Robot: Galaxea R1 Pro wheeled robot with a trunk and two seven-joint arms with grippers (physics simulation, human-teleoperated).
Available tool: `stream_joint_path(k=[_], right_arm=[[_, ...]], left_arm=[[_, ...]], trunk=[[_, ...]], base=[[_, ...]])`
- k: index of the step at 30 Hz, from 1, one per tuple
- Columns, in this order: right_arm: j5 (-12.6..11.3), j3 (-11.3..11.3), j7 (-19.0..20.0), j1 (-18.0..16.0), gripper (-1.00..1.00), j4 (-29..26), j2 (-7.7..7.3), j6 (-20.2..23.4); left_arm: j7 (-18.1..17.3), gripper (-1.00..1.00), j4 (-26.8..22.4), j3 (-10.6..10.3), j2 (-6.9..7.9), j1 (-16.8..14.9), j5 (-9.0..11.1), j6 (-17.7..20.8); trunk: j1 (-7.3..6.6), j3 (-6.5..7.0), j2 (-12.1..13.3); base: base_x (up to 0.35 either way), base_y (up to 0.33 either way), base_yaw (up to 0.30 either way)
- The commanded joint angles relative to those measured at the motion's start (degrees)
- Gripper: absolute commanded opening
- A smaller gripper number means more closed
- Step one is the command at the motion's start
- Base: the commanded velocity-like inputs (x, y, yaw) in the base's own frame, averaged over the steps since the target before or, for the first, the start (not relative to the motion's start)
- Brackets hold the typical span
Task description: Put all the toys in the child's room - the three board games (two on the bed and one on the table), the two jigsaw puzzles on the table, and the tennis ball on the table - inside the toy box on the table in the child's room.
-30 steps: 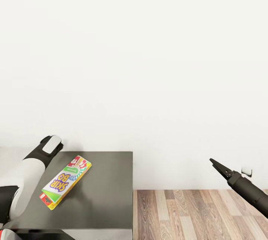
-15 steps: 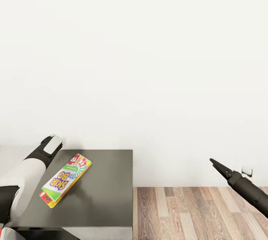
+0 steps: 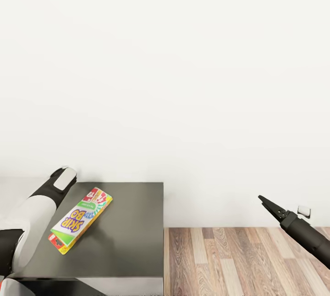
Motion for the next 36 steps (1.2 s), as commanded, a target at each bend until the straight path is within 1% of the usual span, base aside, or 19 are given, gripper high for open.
stream_joint_path(k=[1, 19, 26, 29, 30, 31, 36], right_arm=[[-0.1, -0.1, 0.1, -0.1, 1.00, 0.0, 0.01, 0.3], [-0.1, -0.1, 0.1, -0.1, 1.00, 0.0, 0.02, 0.1], [-0.1, -0.1, 0.1, -0.1, 1.00, 0.0, 0.02, 0.1], [-0.1, -0.1, 0.1, -0.1, 1.00, 0.0, 0.02, 0.0], [-0.1, -0.1, 0.1, -0.1, 1.00, 0.0, 0.02, 0.0], [-0.1, -0.1, 0.1, -0.1, 1.00, 0.0, 0.02, 0.0], [-0.1, -0.1, 0.1, -0.1, 1.00, 0.0, 0.02, 0.0]], left_arm=[[0.3, 1.00, -0.1, -0.1, 0.04, 0.0, 0.0, 0.5], [0.3, 1.00, -0.1, 0.1, 0.06, -0.1, 0.0, 0.4], [0.3, 1.00, -0.1, -0.2, 0.04, 0.0, 0.0, -0.7], [0.3, 1.00, -0.1, -1.7, 0.05, -0.1, 0.0, -1.0], [0.3, 1.00, -0.1, -3.1, 0.05, 0.0, 0.0, -1.1], [0.3, 1.00, -0.1, -3.7, 0.06, 0.0, 0.0, -1.4], [0.3, 1.00, -0.1, -4.9, 0.06, -0.1, 0.1, -2.3]], trunk=[[0.02, -0.18, -0.1], [0.02, -1.63, -0.1], [0.02, -2.20, -0.1], [0.02, -2.44, -0.1], [0.02, -2.52, -0.1], [0.02, -2.60, -0.1], [0.02, -3.00, -0.1]], base=[[0.000, 0.000, 0.000], [0.000, 0.000, 0.000], [0.000, 0.000, 0.000], [0.000, 0.000, 0.000], [0.000, 0.000, 0.000], [0.000, 0.000, 0.000], [0.000, 0.000, 0.000]])
